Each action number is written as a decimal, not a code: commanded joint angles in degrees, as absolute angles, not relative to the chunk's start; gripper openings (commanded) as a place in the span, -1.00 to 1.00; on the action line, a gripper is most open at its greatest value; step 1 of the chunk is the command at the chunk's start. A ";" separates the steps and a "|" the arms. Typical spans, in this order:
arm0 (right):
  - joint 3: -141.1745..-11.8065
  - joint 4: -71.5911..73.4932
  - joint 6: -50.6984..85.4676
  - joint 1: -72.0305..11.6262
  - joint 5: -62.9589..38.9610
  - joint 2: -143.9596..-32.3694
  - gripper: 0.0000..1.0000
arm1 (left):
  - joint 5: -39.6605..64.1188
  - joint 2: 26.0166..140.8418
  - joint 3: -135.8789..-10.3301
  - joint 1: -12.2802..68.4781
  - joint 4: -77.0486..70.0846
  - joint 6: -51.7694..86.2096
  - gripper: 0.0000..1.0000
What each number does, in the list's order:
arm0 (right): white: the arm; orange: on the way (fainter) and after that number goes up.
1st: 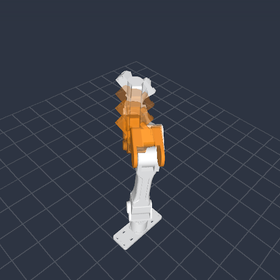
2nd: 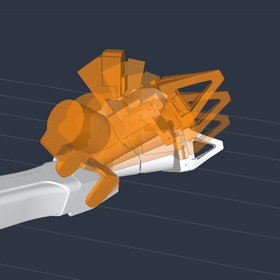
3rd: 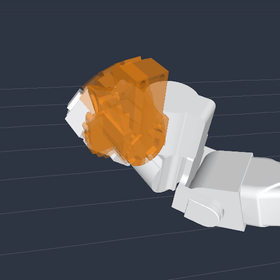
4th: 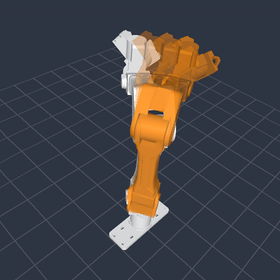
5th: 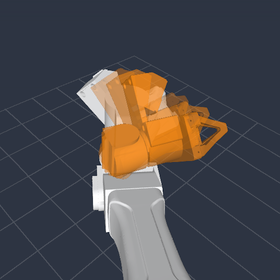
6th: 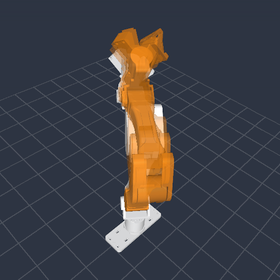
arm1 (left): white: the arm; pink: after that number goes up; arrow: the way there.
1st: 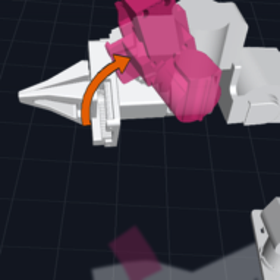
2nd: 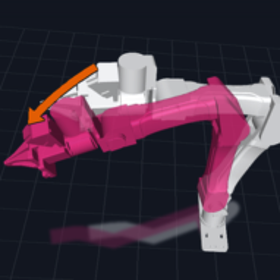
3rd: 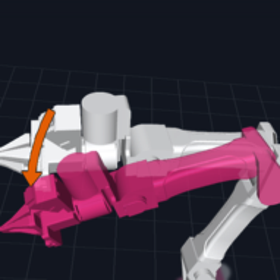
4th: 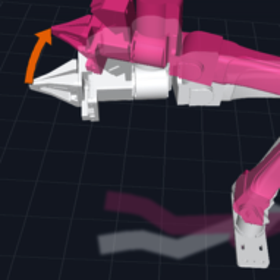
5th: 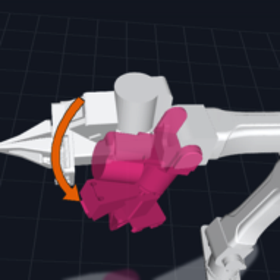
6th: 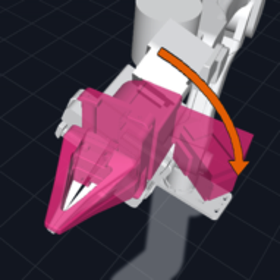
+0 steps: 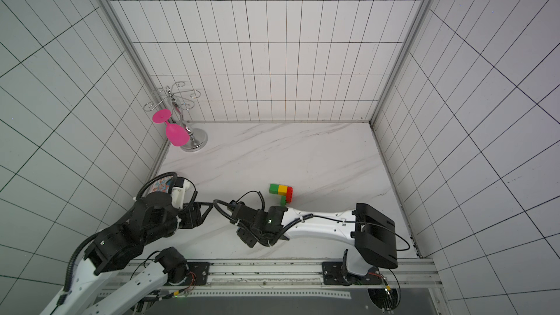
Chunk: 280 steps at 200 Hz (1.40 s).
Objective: Assemble the letter r with lego
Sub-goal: Adjust the lego brick at the center of the board, then reset both arms
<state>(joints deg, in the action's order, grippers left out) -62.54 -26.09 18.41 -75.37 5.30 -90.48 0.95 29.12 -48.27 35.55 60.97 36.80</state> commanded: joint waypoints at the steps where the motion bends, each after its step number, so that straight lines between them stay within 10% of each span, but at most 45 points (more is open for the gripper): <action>1: -64.99 -29.92 18.25 -75.09 6.27 -90.31 -0.03 | 0.56 29.27 -47.58 35.41 61.01 36.28 0.23; 97: -66.80 -36.30 22.72 -74.71 10.59 -89.21 0.30 | -0.15 27.91 -46.47 35.39 61.21 35.11 0.32; 147: -58.27 -35.40 28.01 -68.10 14.01 -74.49 0.47 | -6.82 29.98 -44.99 35.20 52.08 29.11 0.84; 201: -48.18 -32.27 14.40 -50.46 25.60 -42.09 0.81 | -26.78 33.76 -42.26 34.92 23.61 14.08 0.95; 233: -31.91 -6.92 -9.72 -39.30 26.89 -25.91 0.97 | -25.76 39.11 -32.47 29.06 2.88 0.95 0.96; 280: -23.28 13.78 5.83 1.02 4.53 -43.82 0.97 | -23.45 49.21 -26.58 16.07 -10.82 8.42 0.95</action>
<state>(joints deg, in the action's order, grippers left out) -24.51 0.19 -2.90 -17.58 19.90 -32.60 -22.85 47.42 -28.67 19.53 2.61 7.92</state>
